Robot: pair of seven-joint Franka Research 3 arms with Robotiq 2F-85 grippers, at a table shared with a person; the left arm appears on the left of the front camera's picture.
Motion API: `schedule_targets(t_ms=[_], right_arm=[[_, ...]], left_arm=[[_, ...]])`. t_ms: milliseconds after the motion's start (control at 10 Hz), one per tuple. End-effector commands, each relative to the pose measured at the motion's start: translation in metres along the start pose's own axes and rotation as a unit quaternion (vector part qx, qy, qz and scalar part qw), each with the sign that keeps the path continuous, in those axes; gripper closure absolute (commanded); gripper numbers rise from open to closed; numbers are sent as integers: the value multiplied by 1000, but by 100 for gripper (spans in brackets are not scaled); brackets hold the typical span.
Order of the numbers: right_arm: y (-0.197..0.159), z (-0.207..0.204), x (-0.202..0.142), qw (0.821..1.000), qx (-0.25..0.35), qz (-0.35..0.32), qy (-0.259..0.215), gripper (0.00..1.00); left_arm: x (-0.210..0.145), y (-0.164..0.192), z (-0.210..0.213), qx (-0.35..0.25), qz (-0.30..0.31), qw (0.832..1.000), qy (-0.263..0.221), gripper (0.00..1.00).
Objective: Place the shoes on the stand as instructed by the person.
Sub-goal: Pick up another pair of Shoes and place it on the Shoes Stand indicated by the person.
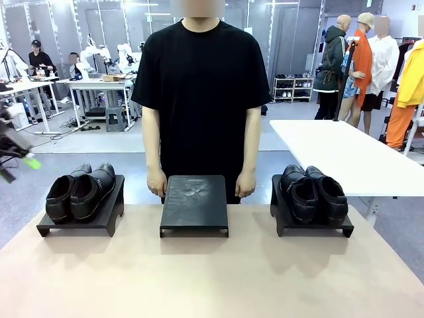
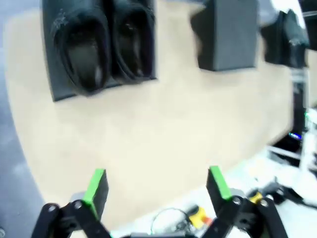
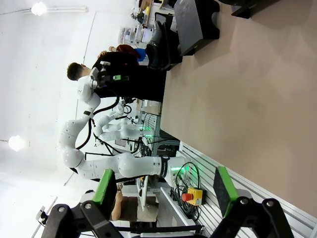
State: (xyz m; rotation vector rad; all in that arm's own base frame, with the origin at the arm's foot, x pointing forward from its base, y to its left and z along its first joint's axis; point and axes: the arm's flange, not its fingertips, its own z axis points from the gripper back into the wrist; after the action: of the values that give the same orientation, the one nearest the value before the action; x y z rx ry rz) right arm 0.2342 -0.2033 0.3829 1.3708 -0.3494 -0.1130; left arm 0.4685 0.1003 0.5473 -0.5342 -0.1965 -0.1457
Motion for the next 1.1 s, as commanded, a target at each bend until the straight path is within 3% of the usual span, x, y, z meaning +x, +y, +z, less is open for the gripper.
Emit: schedule_targets(t_ms=[0,200,300,700,1000], right_arm=[[0,2,-1,1000,2,11,0,0],[0,2,-1,1000,2,11,0,0],[0,2,-1,1000,2,11,0,0],[0,2,-1,1000,2,11,0,0],[0,2,-1,1000,2,11,0,0]], left_arm=[[-29,42,37,-110,10,994,13,0],[-70,96,71,-252,3,968,-13,0],[-87,122,75,-294,3,955,-31,0],[-127,199,70,-364,13,927,-85,0],[-118,219,68,-376,30,921,-99,0]])
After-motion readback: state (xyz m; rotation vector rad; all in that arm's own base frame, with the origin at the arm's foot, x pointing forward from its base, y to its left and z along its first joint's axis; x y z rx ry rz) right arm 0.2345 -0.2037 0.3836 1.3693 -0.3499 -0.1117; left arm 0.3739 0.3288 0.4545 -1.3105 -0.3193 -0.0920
